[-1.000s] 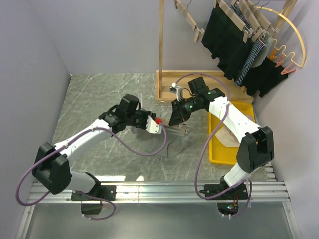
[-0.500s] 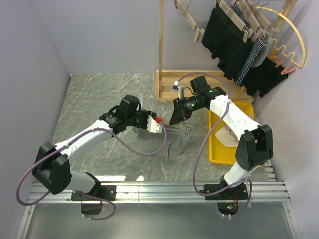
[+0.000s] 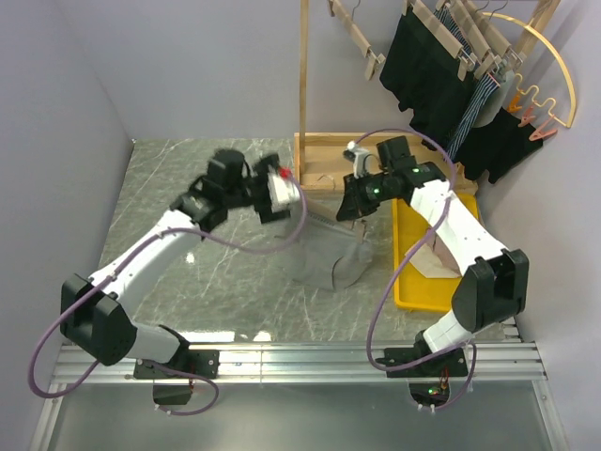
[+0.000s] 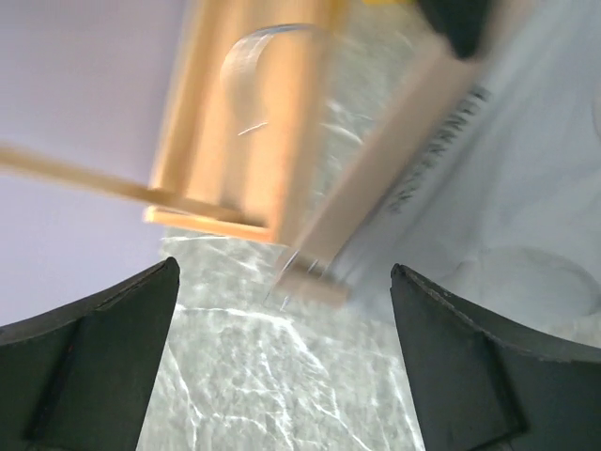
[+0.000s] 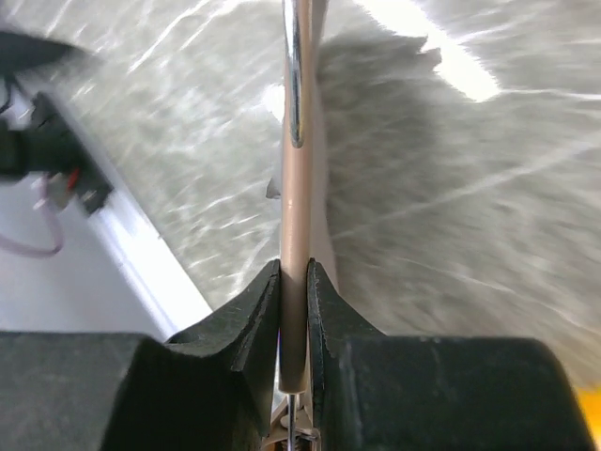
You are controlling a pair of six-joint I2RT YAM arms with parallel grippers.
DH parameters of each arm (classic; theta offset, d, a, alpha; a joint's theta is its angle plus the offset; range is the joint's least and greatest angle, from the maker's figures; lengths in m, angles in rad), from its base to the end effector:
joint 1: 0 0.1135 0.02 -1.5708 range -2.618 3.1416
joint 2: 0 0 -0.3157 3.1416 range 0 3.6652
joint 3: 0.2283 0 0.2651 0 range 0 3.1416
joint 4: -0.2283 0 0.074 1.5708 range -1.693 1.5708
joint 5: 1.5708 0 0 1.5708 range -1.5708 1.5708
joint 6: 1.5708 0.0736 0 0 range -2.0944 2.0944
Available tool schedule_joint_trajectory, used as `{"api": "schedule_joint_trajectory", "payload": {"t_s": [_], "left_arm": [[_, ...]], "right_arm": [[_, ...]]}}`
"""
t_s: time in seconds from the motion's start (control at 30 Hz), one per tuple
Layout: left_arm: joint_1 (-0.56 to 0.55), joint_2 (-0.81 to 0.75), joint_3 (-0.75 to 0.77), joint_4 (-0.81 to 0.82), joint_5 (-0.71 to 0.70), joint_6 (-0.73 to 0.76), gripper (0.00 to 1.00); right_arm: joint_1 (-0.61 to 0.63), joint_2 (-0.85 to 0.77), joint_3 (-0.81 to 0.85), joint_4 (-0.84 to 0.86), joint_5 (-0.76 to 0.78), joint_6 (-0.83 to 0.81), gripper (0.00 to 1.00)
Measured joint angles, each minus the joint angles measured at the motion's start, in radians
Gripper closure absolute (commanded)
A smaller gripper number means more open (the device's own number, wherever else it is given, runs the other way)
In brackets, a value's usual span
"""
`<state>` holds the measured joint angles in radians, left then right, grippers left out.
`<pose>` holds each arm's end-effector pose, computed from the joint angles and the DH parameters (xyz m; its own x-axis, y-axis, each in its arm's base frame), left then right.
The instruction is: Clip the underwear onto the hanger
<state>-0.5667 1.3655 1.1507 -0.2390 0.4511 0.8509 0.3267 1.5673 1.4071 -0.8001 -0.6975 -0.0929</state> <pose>0.2753 -0.2132 0.3647 0.3680 0.5679 -0.7363 0.8146 0.1850 0.5498 0.3240 0.1597 0.3404 -0.7175 -0.3182 -0.6196 -0.6641 0.5807 0.4708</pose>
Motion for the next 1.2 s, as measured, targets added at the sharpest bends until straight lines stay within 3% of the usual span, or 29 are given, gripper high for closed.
{"api": "schedule_joint_trajectory", "payload": {"t_s": [0.17,0.27,0.63,0.9,1.2], "left_arm": [[0.118,0.048,0.245,-0.035,0.069,-0.229,0.01],[0.143,0.056,0.29,-0.039,0.1,-0.33,0.01],[0.14,0.072,0.27,-0.112,0.206,-0.547,0.01],[0.14,0.072,0.236,-0.119,0.233,-0.617,0.0],[0.14,0.063,0.195,-0.103,0.233,-0.657,0.01]], "right_arm": [[-0.066,-0.054,0.041,-0.001,0.114,0.002,1.0],[-0.099,-0.076,0.086,-0.001,0.19,0.002,1.0],[-0.218,-0.064,0.315,-0.01,0.431,-0.038,1.0],[-0.256,0.099,0.667,0.008,0.511,-0.058,1.0],[-0.256,0.25,0.865,0.065,0.543,-0.058,1.0]]}}
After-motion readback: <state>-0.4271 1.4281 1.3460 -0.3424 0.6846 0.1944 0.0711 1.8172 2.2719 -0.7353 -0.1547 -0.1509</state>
